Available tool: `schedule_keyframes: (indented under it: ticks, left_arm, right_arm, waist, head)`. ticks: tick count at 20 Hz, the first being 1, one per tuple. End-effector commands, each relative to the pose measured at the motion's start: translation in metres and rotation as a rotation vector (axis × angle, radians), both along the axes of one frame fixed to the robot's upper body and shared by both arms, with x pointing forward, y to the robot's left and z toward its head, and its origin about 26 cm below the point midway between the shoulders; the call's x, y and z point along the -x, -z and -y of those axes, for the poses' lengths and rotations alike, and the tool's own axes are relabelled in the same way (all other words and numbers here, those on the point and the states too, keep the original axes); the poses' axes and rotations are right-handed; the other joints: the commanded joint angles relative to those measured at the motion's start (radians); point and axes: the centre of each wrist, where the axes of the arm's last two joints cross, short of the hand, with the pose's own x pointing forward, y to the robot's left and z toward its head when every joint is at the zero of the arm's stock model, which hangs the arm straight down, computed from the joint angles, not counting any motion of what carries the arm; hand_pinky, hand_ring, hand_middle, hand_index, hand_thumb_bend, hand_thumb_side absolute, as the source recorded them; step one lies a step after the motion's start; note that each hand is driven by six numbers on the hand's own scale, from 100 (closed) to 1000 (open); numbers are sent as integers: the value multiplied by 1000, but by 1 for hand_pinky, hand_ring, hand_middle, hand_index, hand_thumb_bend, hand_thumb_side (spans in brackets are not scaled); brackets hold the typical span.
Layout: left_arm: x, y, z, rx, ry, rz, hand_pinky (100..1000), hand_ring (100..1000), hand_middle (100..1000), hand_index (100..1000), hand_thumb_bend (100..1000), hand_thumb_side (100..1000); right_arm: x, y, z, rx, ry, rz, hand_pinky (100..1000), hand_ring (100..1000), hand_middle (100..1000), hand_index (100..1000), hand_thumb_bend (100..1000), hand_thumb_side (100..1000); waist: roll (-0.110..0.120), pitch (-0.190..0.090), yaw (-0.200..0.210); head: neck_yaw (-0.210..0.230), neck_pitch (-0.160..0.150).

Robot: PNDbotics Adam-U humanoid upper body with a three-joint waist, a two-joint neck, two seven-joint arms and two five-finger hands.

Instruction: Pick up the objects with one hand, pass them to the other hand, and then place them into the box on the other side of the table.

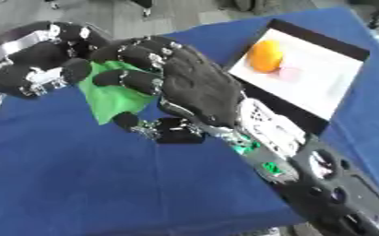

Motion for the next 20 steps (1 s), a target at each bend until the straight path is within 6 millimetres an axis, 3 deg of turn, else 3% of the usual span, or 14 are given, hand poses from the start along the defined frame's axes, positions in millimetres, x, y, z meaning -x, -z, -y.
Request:
schedule_keyframes:
  ticks: [1, 14, 20]
  left_arm:
    - [3, -25, -6, 126, 39, 27, 697, 490, 470, 576, 100, 644]
    - [-5, -27, -19, 203, -51, 26, 695, 489, 469, 574, 100, 641]
    - [-2, -28, -29, 237, -74, 31, 695, 488, 468, 571, 100, 633]
  right_arm:
    - [-16, 17, 14, 76, 66, -48, 385, 397, 184, 267, 100, 100]
    - [-19, 19, 14, 74, 71, -36, 383, 396, 183, 262, 100, 100]
    - [-22, 0, 26, 36, 156, 40, 390, 401, 188, 254, 100, 100]
  waist:
    - [-3, -11, 1]
    - [-5, -10, 2]
    - [-5, -11, 2]
  head:
    - [-10, -3]
    - [-13, -3]
    - [-18, -3]
